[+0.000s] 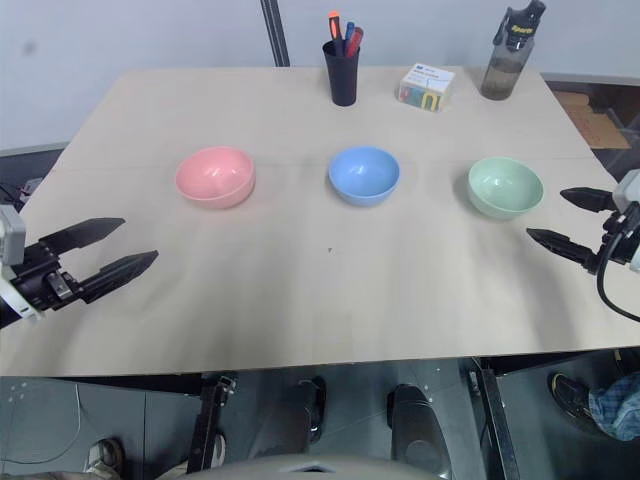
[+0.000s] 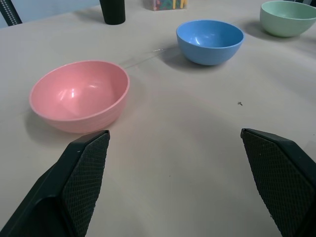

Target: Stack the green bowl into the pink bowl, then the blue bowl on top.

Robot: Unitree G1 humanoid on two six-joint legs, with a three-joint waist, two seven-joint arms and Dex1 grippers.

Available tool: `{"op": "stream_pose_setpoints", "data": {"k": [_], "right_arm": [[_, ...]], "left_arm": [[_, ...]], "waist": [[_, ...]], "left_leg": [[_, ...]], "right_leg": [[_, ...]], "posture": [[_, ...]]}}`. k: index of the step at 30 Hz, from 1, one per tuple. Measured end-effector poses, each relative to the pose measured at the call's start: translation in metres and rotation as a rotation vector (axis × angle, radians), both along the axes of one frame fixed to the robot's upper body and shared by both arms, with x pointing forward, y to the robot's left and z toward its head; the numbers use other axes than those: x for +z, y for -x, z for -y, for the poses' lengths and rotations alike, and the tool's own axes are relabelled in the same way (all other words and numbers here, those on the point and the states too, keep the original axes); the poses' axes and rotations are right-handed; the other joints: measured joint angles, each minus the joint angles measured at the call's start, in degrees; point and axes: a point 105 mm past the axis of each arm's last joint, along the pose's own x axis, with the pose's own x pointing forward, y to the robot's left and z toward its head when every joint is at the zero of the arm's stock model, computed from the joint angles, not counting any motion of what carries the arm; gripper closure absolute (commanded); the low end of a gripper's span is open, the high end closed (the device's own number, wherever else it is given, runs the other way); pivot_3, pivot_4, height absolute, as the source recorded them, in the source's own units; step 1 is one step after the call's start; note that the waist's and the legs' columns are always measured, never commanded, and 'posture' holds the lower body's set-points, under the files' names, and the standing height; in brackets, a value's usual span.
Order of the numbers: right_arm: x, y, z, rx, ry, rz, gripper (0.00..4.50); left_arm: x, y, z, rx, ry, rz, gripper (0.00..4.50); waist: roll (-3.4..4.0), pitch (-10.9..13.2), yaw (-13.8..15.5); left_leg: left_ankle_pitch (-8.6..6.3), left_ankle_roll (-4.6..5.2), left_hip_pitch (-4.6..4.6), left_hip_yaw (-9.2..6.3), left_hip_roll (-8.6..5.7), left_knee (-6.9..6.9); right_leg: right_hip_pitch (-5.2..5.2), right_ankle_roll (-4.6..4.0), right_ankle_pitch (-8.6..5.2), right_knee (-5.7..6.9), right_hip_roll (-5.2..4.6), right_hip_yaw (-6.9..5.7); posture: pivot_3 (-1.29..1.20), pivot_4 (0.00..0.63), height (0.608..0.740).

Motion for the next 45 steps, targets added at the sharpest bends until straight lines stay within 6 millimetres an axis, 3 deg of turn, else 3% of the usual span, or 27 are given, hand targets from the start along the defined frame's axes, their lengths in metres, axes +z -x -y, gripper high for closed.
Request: {"op": "stream_pose_setpoints", "data": {"k": [9, 15, 18, 23, 26, 31, 36, 41, 45], "right_arm": [[-0.001, -0.009, -0.009, 0.034, 0.016, 0.01, 0.07], [-0.004, -0.012, -0.016, 0.054, -0.008, 0.01, 0.07], [-0.005, -0.015, -0.046, 0.145, -0.056, 0.034, 0.07], [-0.015, -0.011, -0.131, 0.376, -0.18, 0.039, 0.07], [-0.019, -0.002, -0.173, 0.497, -0.224, 0.028, 0.07], [-0.018, 0.006, -0.201, 0.585, -0.244, 0.029, 0.07], [-0.017, 0.006, -0.205, 0.589, -0.237, 0.04, 0.01], [-0.017, 0.007, -0.21, 0.591, -0.241, 0.046, 0.01], [-0.018, 0.01, -0.211, 0.583, -0.241, 0.051, 0.01]], "left_arm": [[0.002, -0.012, 0.011, -0.013, 0.053, 0.042, 0.0], [0.002, -0.026, 0.009, 0.084, -0.035, 0.081, 0.0], [-0.004, -0.043, 0.018, 0.169, -0.161, 0.097, 0.0], [0.001, -0.081, 0.031, 0.259, -0.58, 0.079, 0.0], [0.007, -0.101, 0.041, 0.287, -0.634, 0.072, 0.0], [-0.008, -0.138, 0.055, 0.312, -0.701, 0.017, 0.0], [-0.036, -0.163, 0.06, 0.303, -0.757, -0.076, 2.1], [-0.042, -0.17, 0.066, 0.27, -0.76, -0.086, 4.38], [-0.043, -0.171, 0.072, 0.226, -0.757, -0.081, 4.45]], "waist": [[0.0, 0.0, 0.0], [-0.01, 0.0, 0.0], [-0.04, 0.0, 0.0], [-0.13, 0.0, 0.1], [-0.12, 0.0, 0.1], [-0.17, 0.0, 0.3], [-0.18, 0.0, -0.1], [-0.18, 0.0, 0.0], [-0.18, 0.0, 0.0]], "left_leg": [[-0.02, 0.03, 0.0, 0.06, 0.0, 0.05], [-0.02, 0.05, 0.07, 0.1, 0.0, 0.05], [-0.02, 0.05, 0.08, 0.06, 0.01, 0.1], [-0.02, 0.05, 0.04, -0.02, 0.03, 0.1], [-0.02, 0.05, -0.04, -0.03, 0.01, 0.09], [-0.02, 0.05, -0.09, -0.09, -0.02, 0.12], [-0.02, 0.05, -0.08, -0.16, 0.0, 0.11], [-0.02, 0.05, -0.08, -0.21, 0.0, 0.11], [-0.02, 0.05, -0.08, -0.23, 0.0, 0.12]], "right_leg": [[0.01, -0.07, 0.06, 0.0, 0.0, 0.06], [0.04, 0.0, 0.02, 0.0, 0.02, 0.1], [0.06, 0.04, 0.02, 0.06, 0.08, 0.11], [0.0, 0.05, 0.01, 0.15, 0.22, 0.14], [-0.01, 0.28, 0.15, 0.13, 0.22, 0.15], [0.01, 0.3, 0.16, 0.08, 0.22, 0.08], [-0.02, 0.23, 0.21, 0.16, 0.26, 0.06], [-0.02, 0.24, 0.2, 0.2, 0.28, 0.05], [-0.01, 0.24, 0.2, 0.21, 0.28, 0.04]], "posture": [[0.0, 0.15, 0.74], [0.0, 0.15, 0.74], [0.0, 0.15, 0.74], [0.0, 0.15, 0.74], [0.0, 0.15, 0.74], [0.0, 0.15, 0.74], [0.0, 0.15, 0.74], [0.0, 0.15, 0.74], [0.0, 0.15, 0.74]]}}
